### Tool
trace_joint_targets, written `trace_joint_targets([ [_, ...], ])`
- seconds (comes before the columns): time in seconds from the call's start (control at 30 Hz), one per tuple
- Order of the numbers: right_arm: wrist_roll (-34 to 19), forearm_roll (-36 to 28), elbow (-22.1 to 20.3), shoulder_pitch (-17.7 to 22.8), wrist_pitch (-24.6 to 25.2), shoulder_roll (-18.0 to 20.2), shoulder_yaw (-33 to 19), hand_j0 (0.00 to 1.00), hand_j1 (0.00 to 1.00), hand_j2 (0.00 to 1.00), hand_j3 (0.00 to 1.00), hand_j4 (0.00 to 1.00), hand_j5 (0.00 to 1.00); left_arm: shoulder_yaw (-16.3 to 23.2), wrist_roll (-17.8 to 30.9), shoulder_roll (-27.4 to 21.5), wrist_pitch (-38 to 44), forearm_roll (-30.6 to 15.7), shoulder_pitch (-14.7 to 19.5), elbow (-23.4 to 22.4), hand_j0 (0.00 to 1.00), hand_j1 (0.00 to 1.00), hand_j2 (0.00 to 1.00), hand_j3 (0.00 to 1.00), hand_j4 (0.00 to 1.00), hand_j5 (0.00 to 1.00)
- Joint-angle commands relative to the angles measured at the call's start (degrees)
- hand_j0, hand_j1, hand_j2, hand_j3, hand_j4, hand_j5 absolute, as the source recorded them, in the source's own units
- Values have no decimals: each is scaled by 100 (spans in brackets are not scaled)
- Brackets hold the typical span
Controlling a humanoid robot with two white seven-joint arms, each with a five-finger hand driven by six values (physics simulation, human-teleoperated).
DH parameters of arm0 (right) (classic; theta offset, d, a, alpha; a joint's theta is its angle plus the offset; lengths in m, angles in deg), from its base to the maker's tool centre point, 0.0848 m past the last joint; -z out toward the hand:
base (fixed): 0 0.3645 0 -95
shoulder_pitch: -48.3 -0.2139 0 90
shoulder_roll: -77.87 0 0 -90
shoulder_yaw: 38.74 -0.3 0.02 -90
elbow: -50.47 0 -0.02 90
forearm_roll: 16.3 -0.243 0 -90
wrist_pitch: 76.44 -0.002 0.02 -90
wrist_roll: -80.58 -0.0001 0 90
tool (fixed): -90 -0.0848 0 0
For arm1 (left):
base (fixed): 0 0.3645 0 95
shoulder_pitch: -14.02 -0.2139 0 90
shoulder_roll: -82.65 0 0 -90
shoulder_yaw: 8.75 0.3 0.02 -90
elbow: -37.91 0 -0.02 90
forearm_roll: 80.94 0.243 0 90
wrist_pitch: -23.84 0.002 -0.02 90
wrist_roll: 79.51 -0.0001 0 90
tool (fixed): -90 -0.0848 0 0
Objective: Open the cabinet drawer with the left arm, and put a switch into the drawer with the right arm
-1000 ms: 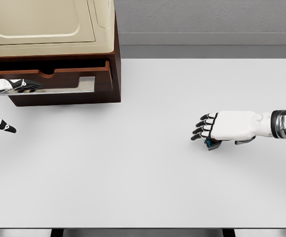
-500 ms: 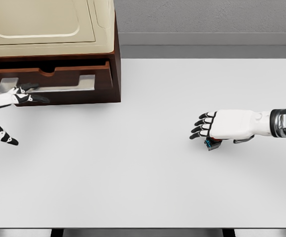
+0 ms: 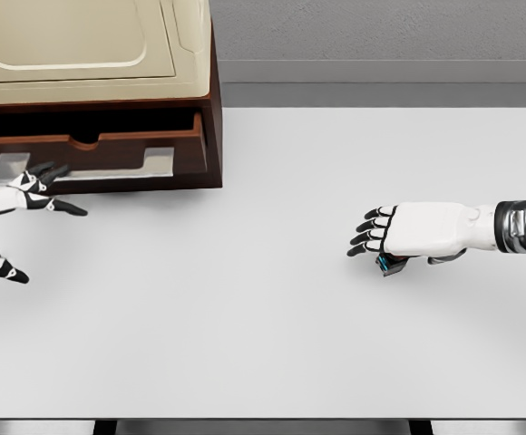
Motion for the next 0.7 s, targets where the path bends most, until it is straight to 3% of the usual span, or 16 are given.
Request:
trace_joint_targets([
  [0.0,2,-23,1,0,13,2,-11,100,100,100,100,100,100,206,255,-52,-184,66,-1,21,100,100,100,100,100,100],
  [0.67,2,-23,-8,9,13,10,-2,100,100,100,100,100,100,540,255,-685,-810,31,8,100,100,100,100,100,100,100],
])
